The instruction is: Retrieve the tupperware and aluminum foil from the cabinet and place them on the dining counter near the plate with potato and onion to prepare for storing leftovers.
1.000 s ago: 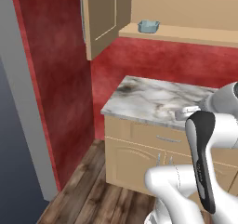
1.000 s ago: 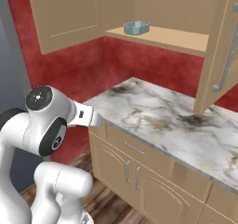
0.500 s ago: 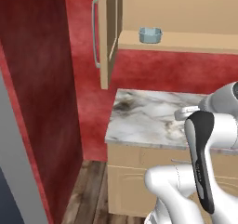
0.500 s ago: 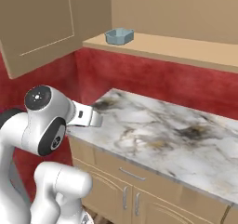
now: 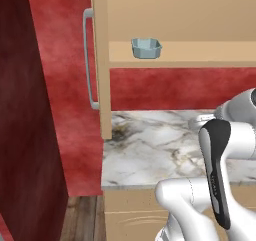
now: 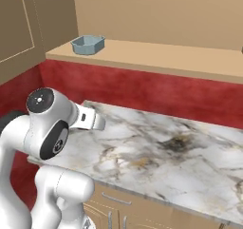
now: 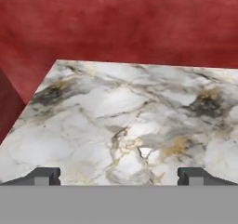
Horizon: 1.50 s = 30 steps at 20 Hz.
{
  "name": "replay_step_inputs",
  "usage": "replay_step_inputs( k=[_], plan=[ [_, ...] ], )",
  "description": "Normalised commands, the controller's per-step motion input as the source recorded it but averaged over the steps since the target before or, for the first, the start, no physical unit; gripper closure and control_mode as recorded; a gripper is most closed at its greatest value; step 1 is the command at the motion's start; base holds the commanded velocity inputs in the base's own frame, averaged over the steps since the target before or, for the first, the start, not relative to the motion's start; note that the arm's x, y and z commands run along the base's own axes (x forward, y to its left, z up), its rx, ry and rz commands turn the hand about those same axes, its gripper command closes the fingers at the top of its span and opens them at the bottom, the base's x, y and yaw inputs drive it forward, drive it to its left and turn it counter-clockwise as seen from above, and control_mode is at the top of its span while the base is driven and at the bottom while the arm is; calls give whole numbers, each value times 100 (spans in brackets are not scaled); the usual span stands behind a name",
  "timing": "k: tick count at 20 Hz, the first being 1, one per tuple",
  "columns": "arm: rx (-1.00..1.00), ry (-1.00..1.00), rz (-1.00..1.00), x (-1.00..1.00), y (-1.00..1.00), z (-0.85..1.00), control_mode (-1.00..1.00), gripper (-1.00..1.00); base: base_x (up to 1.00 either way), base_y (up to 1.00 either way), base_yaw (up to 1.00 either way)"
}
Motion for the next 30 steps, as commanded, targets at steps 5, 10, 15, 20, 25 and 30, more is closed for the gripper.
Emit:
replay_step_inputs(
  k=[5,10,15,20,25,30],
  plan=[
    [0,-19,-5,1,10,39,-100,-100,0,0,0],
    [0,-28,-2,0,12,76,-100,-100,0,0,0],
    [0,-23,0,0,20,74,-100,-100,0,0,0],
    [0,-3,0,21,13,85,-100,-100,0,0,0],
    [-2,1,-5,39,5,78,-100,-100,0,0,0],
    [-3,6,-1,46,3,7,-100,-100,0,0,0]
  ],
)
